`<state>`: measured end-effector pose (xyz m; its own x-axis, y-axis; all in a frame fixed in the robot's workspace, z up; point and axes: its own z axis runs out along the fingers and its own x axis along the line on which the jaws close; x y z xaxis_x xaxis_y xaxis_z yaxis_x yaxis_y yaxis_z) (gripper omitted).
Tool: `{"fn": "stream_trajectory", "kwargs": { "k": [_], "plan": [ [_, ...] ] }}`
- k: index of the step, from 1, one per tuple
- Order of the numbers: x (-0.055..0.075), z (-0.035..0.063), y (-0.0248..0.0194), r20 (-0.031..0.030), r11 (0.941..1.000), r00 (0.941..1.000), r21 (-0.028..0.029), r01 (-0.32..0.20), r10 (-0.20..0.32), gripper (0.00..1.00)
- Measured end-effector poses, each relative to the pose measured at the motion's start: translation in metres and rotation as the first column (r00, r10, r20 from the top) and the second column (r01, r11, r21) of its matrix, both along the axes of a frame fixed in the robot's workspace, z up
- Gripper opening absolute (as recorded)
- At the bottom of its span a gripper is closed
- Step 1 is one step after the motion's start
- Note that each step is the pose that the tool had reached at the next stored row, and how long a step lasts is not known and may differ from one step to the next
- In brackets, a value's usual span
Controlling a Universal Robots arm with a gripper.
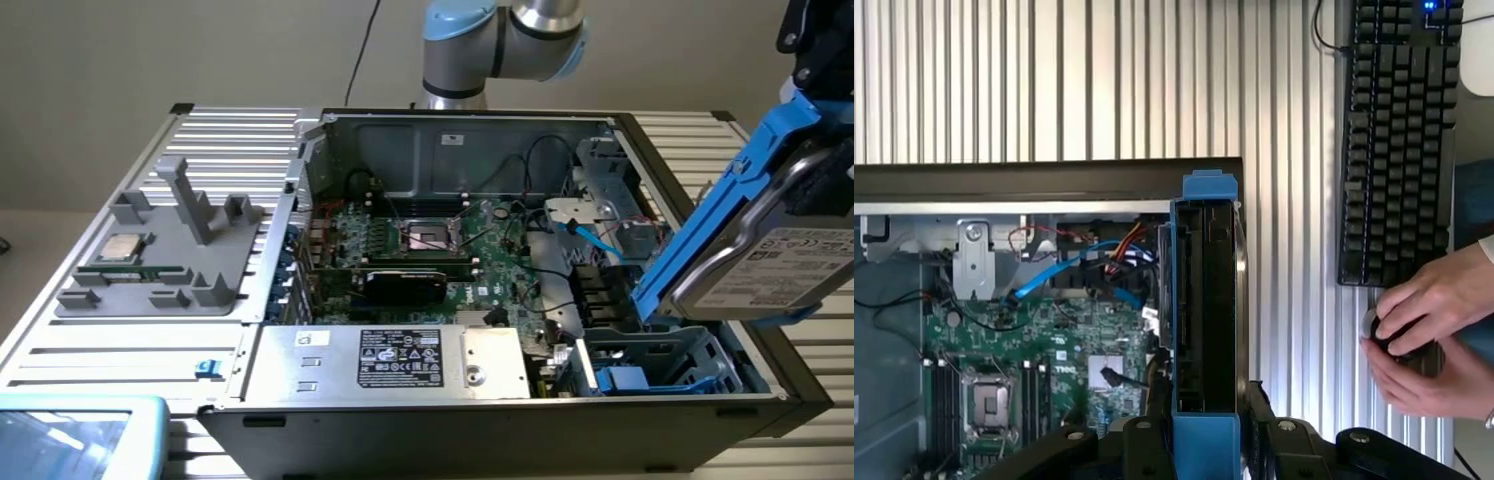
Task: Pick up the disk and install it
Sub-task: 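Pick up the disk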
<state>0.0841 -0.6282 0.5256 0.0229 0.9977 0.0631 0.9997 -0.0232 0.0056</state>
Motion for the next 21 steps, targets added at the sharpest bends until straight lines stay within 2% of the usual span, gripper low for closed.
{"fn": "stream_trajectory", "kwargs": {
  "k": [13, 18, 21],
  "plan": [
    [0.001, -0.0237, 0.0002, 0.0001, 1.0000, 1.0000, 0.0000, 0.007, -0.007, 0.37],
    [-0.007, -0.0328, 0.0048, 0.0000, 1.0000, 1.0000, 0.0000, 0.007, -0.007, 0.37],
    [-0.007, -0.0382, 0.0105, 0.0000, 1.0000, 1.0000, -0.0001, 0.007, -0.007, 0.37]
  ]
}}
